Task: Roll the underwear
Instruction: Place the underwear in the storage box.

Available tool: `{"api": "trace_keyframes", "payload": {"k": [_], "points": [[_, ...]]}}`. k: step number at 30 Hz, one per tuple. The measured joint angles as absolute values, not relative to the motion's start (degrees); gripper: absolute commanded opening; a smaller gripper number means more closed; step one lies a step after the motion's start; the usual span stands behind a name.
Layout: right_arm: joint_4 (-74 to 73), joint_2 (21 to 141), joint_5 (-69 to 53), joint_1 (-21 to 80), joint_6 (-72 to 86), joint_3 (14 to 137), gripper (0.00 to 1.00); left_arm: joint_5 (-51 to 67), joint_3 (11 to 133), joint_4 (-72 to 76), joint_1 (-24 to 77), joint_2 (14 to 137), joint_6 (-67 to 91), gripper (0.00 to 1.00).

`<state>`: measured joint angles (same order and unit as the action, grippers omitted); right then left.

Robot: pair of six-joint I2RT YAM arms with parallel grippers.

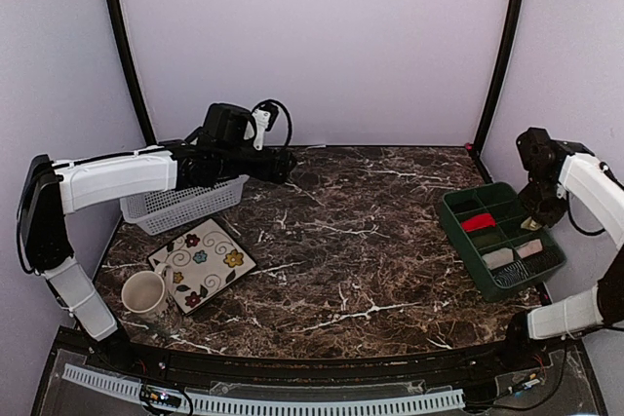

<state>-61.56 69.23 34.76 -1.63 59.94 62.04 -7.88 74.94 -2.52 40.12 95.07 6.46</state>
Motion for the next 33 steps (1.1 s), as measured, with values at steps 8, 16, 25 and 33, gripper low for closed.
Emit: {"api": "trace_keyframes", "payload": {"k": [8, 16, 25, 33], "points": [[-61.17, 79.83, 37.78, -3.53, 60.93, 62.63, 0.00, -5.32, 74.96, -2.92, 38.37, 95.37, 6.74, 0.99], [-58.63, 88.36, 39.51, -3.81, 61.56, 66.15, 0.00, -4.78, 74.96, -3.49, 37.28, 95.88, 6.68, 0.99], [-54.41, 96.57, 40.32, -3.92, 60.31, 67.96, 0.00, -3.64, 74.96, -3.51, 36.10, 96.16, 6.72, 0.99], [-49.84, 96.73, 37.32, -4.86, 60.75, 65.47, 0.00, -2.57, 74.96, -3.53, 34.02, 97.41, 6.79, 0.99]]}}
